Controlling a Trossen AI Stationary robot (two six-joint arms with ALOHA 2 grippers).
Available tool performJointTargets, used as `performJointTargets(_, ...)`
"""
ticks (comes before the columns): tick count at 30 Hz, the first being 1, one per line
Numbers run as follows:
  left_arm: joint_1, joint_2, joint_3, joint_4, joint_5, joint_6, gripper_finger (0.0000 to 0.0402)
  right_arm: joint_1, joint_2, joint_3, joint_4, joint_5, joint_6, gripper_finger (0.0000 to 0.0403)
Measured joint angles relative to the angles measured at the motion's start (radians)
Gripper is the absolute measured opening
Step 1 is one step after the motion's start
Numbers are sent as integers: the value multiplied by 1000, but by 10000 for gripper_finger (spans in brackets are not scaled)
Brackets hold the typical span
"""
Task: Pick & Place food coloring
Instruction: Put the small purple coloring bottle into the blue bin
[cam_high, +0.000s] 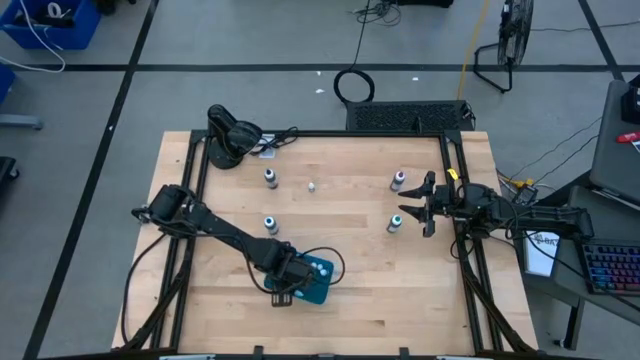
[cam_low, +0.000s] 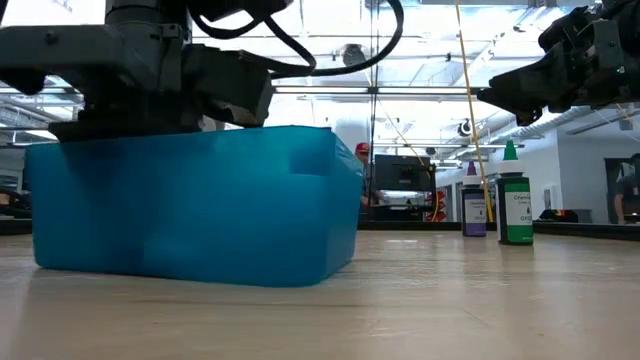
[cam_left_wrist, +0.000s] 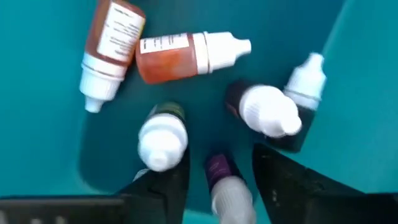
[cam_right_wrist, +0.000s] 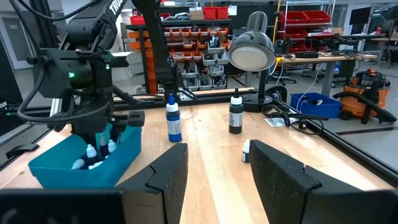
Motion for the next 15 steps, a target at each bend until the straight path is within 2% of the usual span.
performJointTargets(6, 9, -1, 44, -10, 44, 7, 217, 0, 0, 0, 0, 0, 0, 160)
performJointTargets(15, 17, -2, 185, -185, 11, 44, 224, 0, 0, 0, 0, 0, 0, 160)
